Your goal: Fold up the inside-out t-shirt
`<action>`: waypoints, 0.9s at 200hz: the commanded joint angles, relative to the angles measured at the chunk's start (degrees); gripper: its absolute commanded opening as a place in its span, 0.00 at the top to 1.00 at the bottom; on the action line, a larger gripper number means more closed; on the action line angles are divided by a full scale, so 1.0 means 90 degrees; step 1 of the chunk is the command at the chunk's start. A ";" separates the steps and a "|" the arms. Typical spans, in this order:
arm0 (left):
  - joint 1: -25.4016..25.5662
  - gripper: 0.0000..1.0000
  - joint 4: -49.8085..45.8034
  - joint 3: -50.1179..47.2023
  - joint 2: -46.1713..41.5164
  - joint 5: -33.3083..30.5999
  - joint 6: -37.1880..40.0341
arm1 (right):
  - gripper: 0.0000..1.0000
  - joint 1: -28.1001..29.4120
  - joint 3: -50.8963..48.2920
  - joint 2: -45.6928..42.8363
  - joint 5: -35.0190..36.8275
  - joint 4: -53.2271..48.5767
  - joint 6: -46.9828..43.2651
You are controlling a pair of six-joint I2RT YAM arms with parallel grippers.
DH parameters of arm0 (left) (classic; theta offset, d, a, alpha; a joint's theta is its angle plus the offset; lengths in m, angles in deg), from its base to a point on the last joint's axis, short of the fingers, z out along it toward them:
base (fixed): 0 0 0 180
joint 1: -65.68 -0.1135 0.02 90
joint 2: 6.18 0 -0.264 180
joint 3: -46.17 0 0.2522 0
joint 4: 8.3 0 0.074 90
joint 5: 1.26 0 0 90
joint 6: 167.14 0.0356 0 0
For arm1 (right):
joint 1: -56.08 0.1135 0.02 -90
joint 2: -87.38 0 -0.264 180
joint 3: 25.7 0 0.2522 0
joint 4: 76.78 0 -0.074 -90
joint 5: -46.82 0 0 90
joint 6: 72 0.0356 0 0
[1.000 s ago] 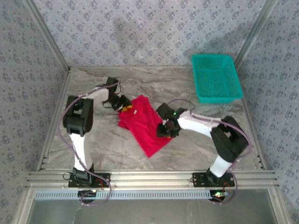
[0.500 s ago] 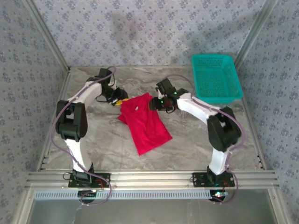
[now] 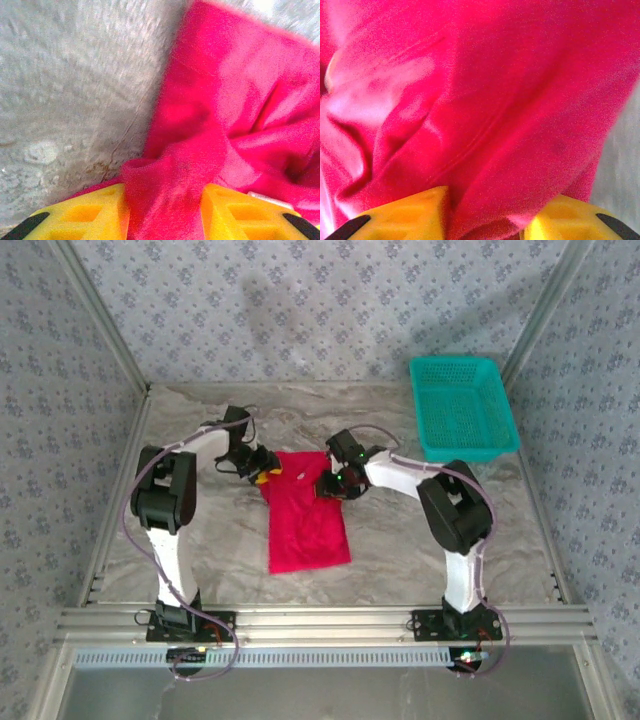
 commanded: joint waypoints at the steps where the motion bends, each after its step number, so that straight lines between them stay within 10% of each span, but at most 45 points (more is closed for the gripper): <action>1: 0.0016 0.61 -0.0418 0.0398 -0.0045 -0.0178 0.0305 | 0.55 0.0163 -0.0269 -0.0845 0.0764 -0.0507 0.0287; 112: 0.0336 0.60 -0.0633 0.0865 0.0354 0.0002 0.0401 | 0.39 -0.0586 0.0917 0.0220 0.0367 -0.0718 -0.0819; 155: 0.0407 1.00 -0.0733 0.1259 0.0674 0.0116 0.0358 | 0.84 -0.0657 0.1257 0.0468 0.0210 -0.0714 -0.0807; 180: 0.0407 1.00 -0.0941 0.1278 0.0276 -0.0043 0.0388 | 1.00 -0.0647 0.1433 0.0213 0.0210 -0.0970 -0.0958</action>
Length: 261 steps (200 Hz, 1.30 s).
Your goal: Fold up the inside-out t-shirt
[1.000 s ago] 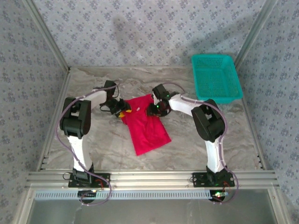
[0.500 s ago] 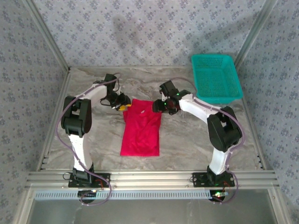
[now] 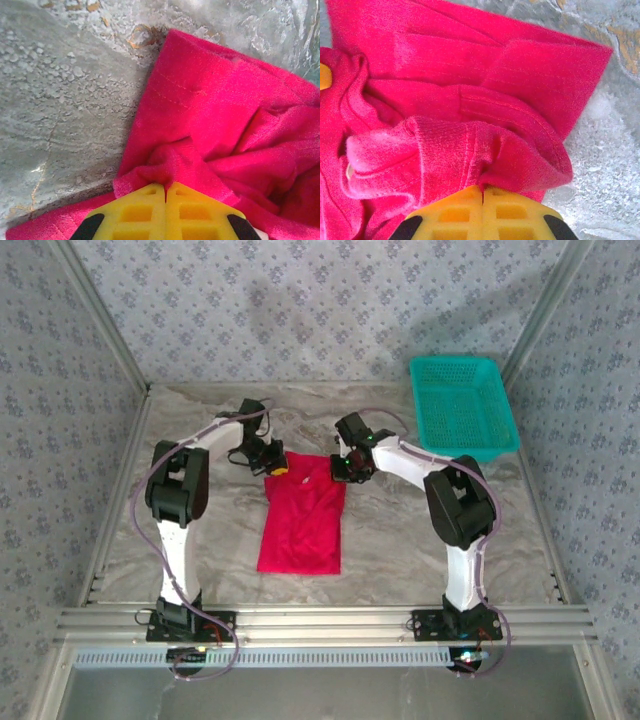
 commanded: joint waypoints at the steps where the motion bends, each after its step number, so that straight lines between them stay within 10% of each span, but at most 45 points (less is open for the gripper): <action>1: 0.0009 1.00 -0.0310 0.0246 -0.0373 -0.0013 0.0062 | 1.00 -0.0013 0.0323 -0.0205 -0.0079 -0.0310 -0.0171; 102: 0.0021 1.00 0.0878 0.0499 -0.1270 -0.0198 -0.0132 | 1.00 -0.0609 -0.0414 -0.1394 -0.0230 0.0107 -0.0234; 135: -0.0046 0.75 0.0563 0.1975 0.0261 -0.0468 0.0133 | 0.87 -0.0937 -0.0075 -0.0266 0.0451 -0.0032 -0.0137; 156: -0.0108 0.60 -0.0136 0.3228 0.1130 -0.0682 0.0425 | 0.59 -0.1114 0.0315 0.0280 0.0565 -0.0090 -0.0159; 183: -0.0109 0.28 0.0110 0.2877 0.0631 -0.1213 0.0629 | 0.20 -0.1018 0.0054 -0.0037 0.0303 0.0208 -0.0085; 197: -0.0107 0.02 0.0605 0.2196 0.0038 -0.1588 0.0671 | 0.16 -0.0927 -0.0254 -0.0252 0.0185 0.0412 -0.0012; 234: -0.0392 0.00 0.1207 0.0911 -0.1152 -0.2205 0.0353 | 0.16 -0.0804 -0.0312 0.0152 -0.0083 0.0728 0.0104; 261: -0.0886 0.00 0.1622 0.0371 -0.1472 -0.1219 0.0051 | 0.18 -0.0778 0.0220 0.0754 -0.0040 0.0551 0.0101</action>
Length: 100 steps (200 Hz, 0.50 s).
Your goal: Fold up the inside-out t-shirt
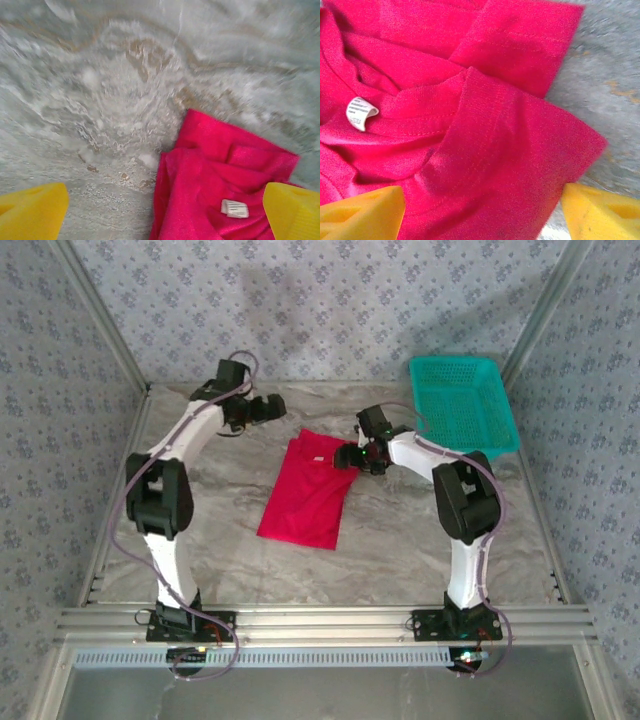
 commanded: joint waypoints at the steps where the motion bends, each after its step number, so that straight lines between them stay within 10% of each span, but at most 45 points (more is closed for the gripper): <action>1: -0.0473 0.00 0.0578 -0.0437 -0.0328 0.0510 -0.0324 | 0.18 0.0001 0.0437 0.0574 -0.0030 -0.0100 0.0089; 100: -0.0348 0.21 0.1777 -0.2115 -0.0911 0.1255 -0.0500 | 0.42 0.0015 0.2304 0.2016 -0.0286 -0.0679 -0.0376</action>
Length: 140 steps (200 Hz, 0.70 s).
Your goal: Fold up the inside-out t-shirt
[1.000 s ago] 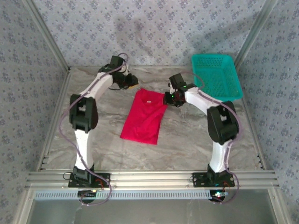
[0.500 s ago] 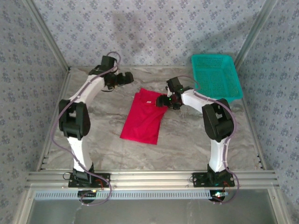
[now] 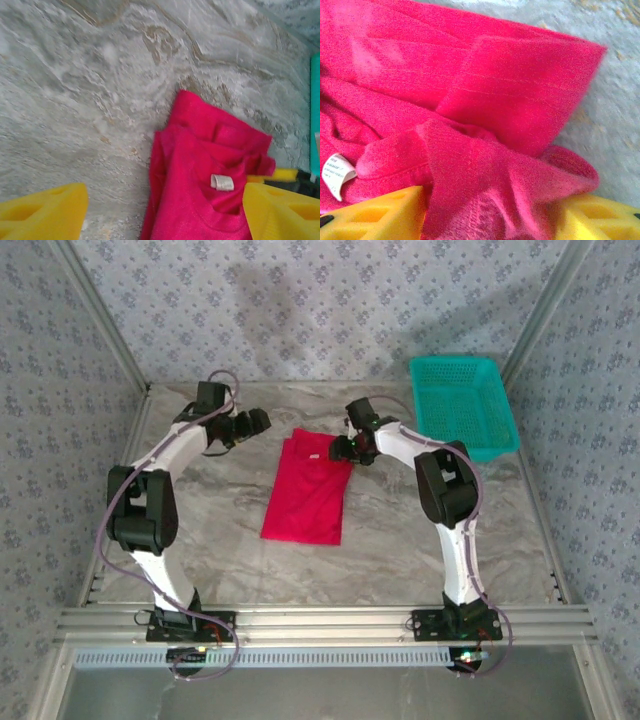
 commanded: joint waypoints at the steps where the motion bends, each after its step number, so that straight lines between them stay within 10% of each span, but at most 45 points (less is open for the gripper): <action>1: 0.0019 0.22 0.0455 -0.0042 -0.0058 0.0380 -0.0016 | 0.43 -0.0042 0.0753 0.0767 -0.0292 -0.0390 -0.0316; 59: 0.0052 0.30 -0.0128 0.0219 0.0649 0.0404 0.0625 | 0.97 0.0112 0.1444 0.1306 -0.0953 -0.0717 -0.0794; 140: 0.0439 0.39 0.0105 0.0860 0.2084 0.0848 0.0386 | 0.99 0.0145 0.1270 0.1029 -0.1059 -0.0645 -0.0863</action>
